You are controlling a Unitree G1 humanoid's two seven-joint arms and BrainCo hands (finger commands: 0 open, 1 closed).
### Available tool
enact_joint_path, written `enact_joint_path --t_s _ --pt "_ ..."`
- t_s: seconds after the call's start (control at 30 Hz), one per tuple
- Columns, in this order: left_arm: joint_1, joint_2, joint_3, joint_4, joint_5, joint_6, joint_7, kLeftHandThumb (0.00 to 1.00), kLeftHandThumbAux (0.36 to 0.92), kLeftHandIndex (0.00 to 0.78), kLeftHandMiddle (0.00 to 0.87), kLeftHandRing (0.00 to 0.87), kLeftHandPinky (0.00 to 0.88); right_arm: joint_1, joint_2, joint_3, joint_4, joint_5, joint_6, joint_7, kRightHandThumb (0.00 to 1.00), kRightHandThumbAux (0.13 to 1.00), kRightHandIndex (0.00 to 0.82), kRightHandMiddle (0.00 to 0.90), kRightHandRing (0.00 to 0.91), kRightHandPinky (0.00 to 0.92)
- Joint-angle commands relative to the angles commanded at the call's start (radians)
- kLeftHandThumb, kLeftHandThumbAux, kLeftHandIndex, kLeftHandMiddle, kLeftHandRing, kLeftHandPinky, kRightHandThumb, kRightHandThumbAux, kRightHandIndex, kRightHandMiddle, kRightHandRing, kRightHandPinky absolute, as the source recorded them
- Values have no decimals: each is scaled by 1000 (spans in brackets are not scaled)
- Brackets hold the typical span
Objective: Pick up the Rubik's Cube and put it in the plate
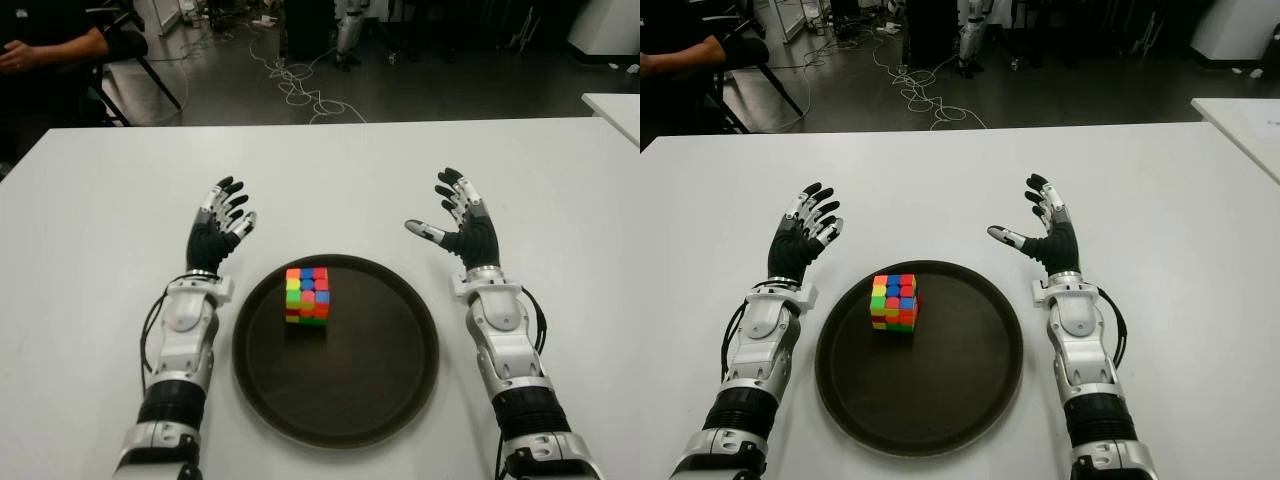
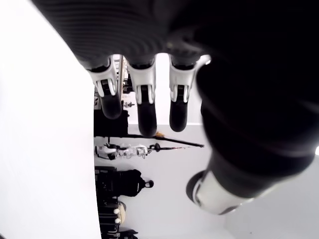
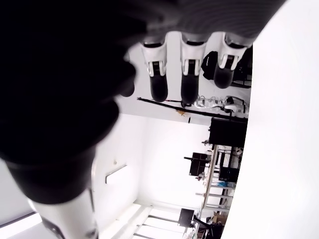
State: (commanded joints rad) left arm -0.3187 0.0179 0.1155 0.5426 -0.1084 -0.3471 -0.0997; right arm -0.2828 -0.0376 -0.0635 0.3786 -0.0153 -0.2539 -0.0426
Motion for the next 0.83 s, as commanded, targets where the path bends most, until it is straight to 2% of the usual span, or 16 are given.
enact_joint_path --t_s 0.3,0.57,0.67,0.83 --pt "2 3 -1 -12 10 22 11 10 848 114 168 149 122 -1 -4 7 -1 -8 1 -1 0 851 71 145 114 85" --pt "0 13 -5 -11 18 34 3 127 807 105 171 170 179 -8 -6 7 9 -6 5 7 0 860 73 140 108 85" --pt "1 20 -11 -12 26 39 -2 221 785 104 185 197 233 -11 -7 4 15 -2 1 11 0 865 75 143 110 89" --pt "0 33 -23 -9 44 36 -10 261 770 104 191 211 261 -13 -6 3 22 -1 -7 11 0 859 75 144 114 92"
